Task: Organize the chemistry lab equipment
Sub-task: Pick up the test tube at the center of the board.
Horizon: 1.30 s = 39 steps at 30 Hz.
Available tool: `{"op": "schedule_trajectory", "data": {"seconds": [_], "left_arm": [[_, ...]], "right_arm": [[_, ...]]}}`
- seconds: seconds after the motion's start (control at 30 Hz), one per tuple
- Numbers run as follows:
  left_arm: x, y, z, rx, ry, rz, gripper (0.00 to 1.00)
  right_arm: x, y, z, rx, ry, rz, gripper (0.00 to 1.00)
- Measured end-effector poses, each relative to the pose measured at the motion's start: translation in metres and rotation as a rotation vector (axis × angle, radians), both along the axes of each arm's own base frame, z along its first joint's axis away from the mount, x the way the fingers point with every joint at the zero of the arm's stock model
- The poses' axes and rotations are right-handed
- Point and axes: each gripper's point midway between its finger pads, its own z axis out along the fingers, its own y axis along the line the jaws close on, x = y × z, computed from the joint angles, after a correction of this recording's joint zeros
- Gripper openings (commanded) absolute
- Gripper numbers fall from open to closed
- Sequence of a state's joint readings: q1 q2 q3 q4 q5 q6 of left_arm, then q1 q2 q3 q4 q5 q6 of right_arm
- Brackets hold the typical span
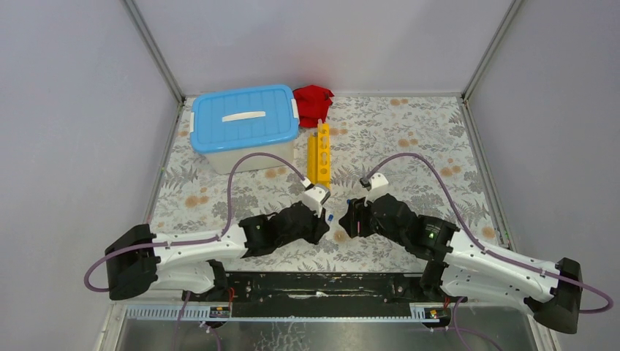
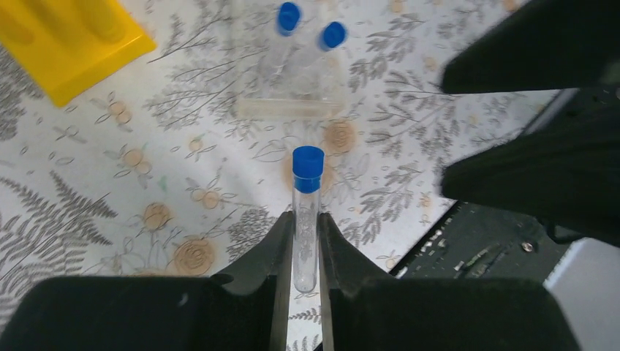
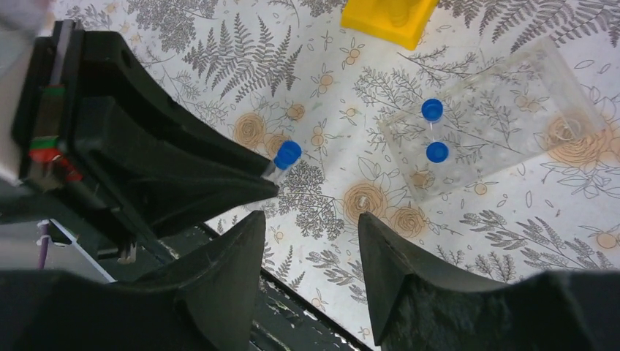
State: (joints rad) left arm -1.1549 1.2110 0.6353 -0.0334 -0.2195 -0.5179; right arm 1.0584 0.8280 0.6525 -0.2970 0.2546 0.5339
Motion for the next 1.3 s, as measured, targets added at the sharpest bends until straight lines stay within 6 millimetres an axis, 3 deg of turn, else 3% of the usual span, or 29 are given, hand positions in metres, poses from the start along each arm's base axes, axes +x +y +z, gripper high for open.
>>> {"op": "schedule_trajectory", "data": {"seconds": [0.2, 0.33, 0.53, 0.9, 1.3], "left_arm": [[-0.016, -0.015, 0.014, -0.044, -0.067, -0.13, 0.18], [-0.022, -0.021, 0.023, -0.06, -0.106, -0.185, 0.18], [-0.024, -0.022, 0.03, -0.066, -0.15, -0.225, 0.17], [-0.028, -0.015, 0.044, -0.086, -0.213, -0.255, 0.16], [-0.032, -0.016, 0.039, -0.06, -0.23, -0.29, 0.12]], "right_arm": [[-0.007, 0.011, -0.007, 0.002, 0.049, 0.045, 0.56], [-0.008, 0.017, 0.0, 0.024, 0.056, 0.061, 0.55], [-0.011, 0.023, 0.011, 0.057, 0.063, 0.08, 0.54], [-0.018, 0.026, 0.006, 0.061, 0.114, 0.097, 0.51], [-0.022, 0.029, 0.0, 0.055, 0.146, 0.111, 0.47]]}}
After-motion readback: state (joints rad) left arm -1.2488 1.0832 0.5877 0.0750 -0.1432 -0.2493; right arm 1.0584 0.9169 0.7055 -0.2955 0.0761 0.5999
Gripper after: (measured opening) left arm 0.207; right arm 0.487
